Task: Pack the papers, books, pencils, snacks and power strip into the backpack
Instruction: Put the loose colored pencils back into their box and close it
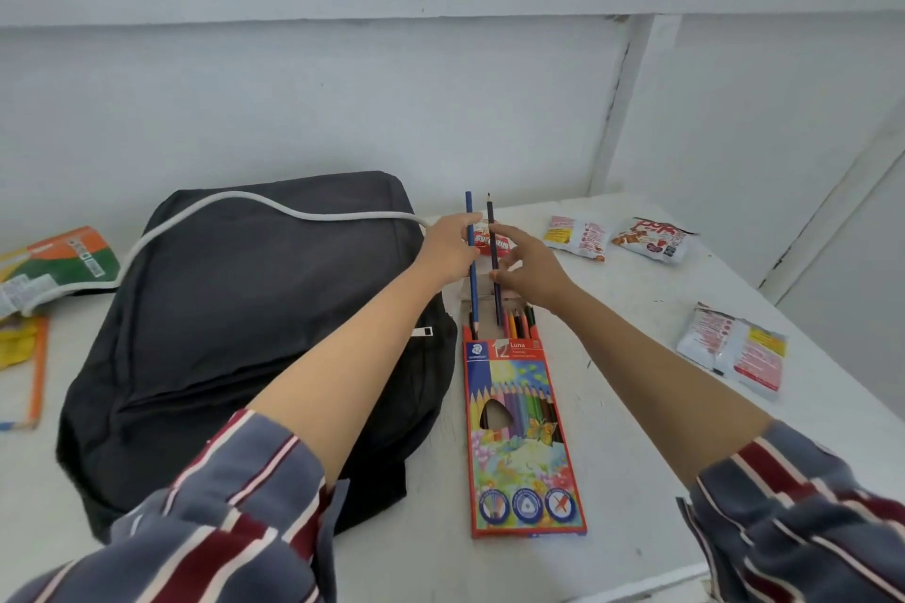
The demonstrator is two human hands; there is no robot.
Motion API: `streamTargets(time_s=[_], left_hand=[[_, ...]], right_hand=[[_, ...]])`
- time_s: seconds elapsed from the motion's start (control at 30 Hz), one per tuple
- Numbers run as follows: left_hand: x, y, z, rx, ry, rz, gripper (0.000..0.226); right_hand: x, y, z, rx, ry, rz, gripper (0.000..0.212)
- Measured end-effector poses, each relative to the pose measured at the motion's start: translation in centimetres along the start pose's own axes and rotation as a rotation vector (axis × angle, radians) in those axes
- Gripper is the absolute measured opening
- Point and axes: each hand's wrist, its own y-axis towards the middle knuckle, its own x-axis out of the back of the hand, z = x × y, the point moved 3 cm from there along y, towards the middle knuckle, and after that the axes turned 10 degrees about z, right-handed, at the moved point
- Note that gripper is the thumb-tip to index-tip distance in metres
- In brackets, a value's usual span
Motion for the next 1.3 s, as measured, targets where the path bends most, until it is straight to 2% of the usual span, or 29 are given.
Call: streamTargets(time_s=[0.13,0.3,0.43,0.57,0.7,0.93,1.0,1.17,1.3], left_hand=[[-0.4,0.1,0.0,0.028,0.123,0.055,0.057],[-1.0,0.0,0.3,0.110,0.144,0.159,0.063],[-1.0,-0.1,0.3,0.127,0.085,0.121,0.064],[-0.9,-0.2,0.4,0.129,0.037,0.087,0.062],[-0.7,-0.1,0.6,0.134,0.036,0.064,0.058],[-0.5,0.0,0.8,0.140,0.020,0.041,0.053],[-0.5,-0.1,0.8,0.141,0.010,0.034,0.053],[-0.5,0.0,0.9,0.142,-0.001,0.036,0.053],[-0.5,0.0,0.9,0.150,-0.053,0.055,0.051]], right_hand=[[-0.2,0.3,-0.4,0.000,-0.058,0.033,0.055],[-0.2,-0.1,-1.0,0.015,-0.062,0.047,0.053],[0.3,-0.7,-1.2,-0.003,-0.018,0.053,0.054],[0.5,-1.1,-1.4,-0.034,-0.109,0.134,0.060],[0.5,-0.9,-1.8,-0.006,-0.130,0.122,0.068],[-0.3,-0.6,-2.2,-0.068,-0.299,0.359,0.078],[-0.2,-0.6,-2.4,-0.065,-0.305,0.347,0.079],[-0.4,0.1,-2.0,-0.046,-0.239,0.198,0.070],[-1.2,0.4,-1.2,-0.035,-0.393,0.208,0.070]])
